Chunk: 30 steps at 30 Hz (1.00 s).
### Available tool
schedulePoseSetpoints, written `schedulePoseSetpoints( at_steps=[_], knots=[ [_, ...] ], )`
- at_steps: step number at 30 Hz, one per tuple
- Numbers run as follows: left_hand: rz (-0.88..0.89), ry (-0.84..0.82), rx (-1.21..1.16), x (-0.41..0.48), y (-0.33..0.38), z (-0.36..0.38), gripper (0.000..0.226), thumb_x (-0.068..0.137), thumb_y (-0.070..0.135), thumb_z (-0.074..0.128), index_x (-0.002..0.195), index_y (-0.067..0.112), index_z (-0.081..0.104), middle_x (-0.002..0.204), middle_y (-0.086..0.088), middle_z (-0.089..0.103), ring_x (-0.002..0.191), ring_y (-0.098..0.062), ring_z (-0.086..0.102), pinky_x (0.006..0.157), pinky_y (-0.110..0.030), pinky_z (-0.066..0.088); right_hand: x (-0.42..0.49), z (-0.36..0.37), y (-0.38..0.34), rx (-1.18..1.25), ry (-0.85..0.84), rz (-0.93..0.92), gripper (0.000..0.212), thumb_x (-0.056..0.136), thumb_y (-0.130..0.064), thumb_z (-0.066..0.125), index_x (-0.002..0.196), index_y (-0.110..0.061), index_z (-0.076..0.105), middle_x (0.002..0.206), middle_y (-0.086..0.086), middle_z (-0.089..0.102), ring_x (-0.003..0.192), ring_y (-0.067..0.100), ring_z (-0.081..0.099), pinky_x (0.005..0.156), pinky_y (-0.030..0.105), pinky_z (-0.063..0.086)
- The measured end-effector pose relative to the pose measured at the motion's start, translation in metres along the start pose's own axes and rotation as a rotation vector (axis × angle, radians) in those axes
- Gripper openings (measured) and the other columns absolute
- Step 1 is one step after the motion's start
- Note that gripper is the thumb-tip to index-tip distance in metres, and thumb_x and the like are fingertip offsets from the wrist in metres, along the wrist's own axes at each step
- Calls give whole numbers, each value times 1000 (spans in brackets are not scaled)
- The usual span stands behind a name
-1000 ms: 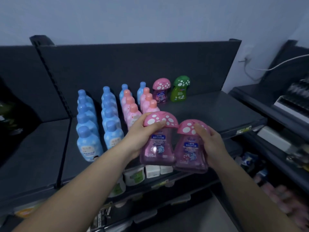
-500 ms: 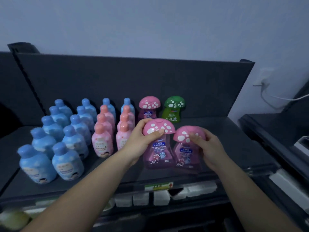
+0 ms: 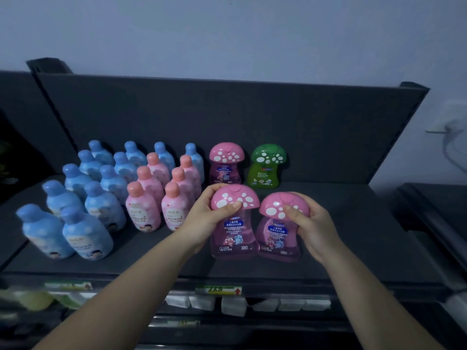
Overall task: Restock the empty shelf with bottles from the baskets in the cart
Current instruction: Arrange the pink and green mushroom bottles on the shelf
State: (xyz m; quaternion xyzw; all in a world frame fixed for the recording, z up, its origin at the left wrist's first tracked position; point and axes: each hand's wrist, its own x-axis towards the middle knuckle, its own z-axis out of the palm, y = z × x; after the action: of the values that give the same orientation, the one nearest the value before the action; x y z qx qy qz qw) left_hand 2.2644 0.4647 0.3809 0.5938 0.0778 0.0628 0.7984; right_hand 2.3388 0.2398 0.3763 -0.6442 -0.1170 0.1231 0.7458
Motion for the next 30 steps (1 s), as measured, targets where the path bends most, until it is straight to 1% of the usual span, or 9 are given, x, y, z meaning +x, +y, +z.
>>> schedulePoseSetpoints(
  at_steps=[4, 6, 10, 14, 17, 19, 22, 26, 30],
  knots=[
    [41, -29, 37, 13, -1, -4, 59, 66, 17, 87, 117, 20, 58, 111, -14, 68, 96, -28, 68, 84, -44, 55, 7, -2, 1, -7, 2, -28, 42, 70, -22, 84, 110, -19, 69, 103, 10, 75, 97, 29, 71, 81, 43, 57],
    [70, -37, 72, 20, -3, -5, 59, 60, 20, 88, 112, 25, 60, 112, -15, 67, 97, -30, 67, 89, -50, 54, 11, -3, 1, -18, 6, -47, 42, 72, -20, 83, 111, -18, 69, 105, 11, 74, 100, 31, 71, 85, 45, 56],
    [138, -53, 227, 31, -2, -8, 53, 61, 22, 87, 105, 36, 60, 112, -9, 65, 96, -23, 65, 91, -48, 55, 16, -8, -1, -9, 15, -49, 43, 73, -17, 83, 113, -16, 68, 107, 12, 73, 102, 34, 69, 86, 48, 56],
    [283, 20, 680, 43, 11, -12, 50, 75, 16, 83, 113, 31, 53, 107, 3, 63, 93, -12, 63, 87, -35, 55, 19, -9, -1, -28, 21, -51, 47, 68, -20, 86, 112, -18, 69, 106, 11, 74, 102, 33, 69, 87, 49, 56],
    [363, 107, 1088, 52, 27, -11, 50, 76, 26, 81, 117, 25, 51, 108, 9, 60, 98, -12, 59, 91, -38, 47, 21, -6, 0, -46, 23, -60, 48, 68, -21, 87, 112, -19, 70, 107, 11, 74, 102, 32, 70, 89, 50, 56],
    [320, 156, 1344, 58, 38, -10, 54, 76, 37, 79, 120, 24, 49, 104, 9, 59, 102, -17, 56, 95, -40, 37, 22, -2, 1, -40, 17, -71, 44, 69, -20, 85, 111, -21, 71, 107, 11, 73, 102, 31, 70, 87, 49, 56],
    [226, 185, 1554, 70, 49, -10, 57, 77, 43, 76, 121, 20, 47, 100, 1, 66, 100, -25, 58, 98, -41, 27, 22, 8, 2, -34, -6, -86, 41, 66, -23, 84, 105, -26, 72, 105, 9, 74, 99, 29, 71, 83, 45, 57],
    [181, 178, 1536, 85, 56, -15, 57, 78, 41, 77, 119, 16, 45, 97, 0, 66, 96, -27, 55, 94, -40, 27, 26, 22, 4, -105, -44, -93, 41, 73, -12, 81, 108, -29, 68, 102, 2, 74, 93, 19, 71, 73, 30, 57],
    [109, 176, 1498, 95, 63, -20, 59, 78, 42, 77, 121, 22, 42, 106, -2, 61, 98, -28, 45, 86, -38, 32, 31, 32, 4, -266, -135, -116, 48, 72, -16, 84, 111, -36, 65, 111, -1, 70, 96, 13, 70, 79, 28, 58]
  ],
)
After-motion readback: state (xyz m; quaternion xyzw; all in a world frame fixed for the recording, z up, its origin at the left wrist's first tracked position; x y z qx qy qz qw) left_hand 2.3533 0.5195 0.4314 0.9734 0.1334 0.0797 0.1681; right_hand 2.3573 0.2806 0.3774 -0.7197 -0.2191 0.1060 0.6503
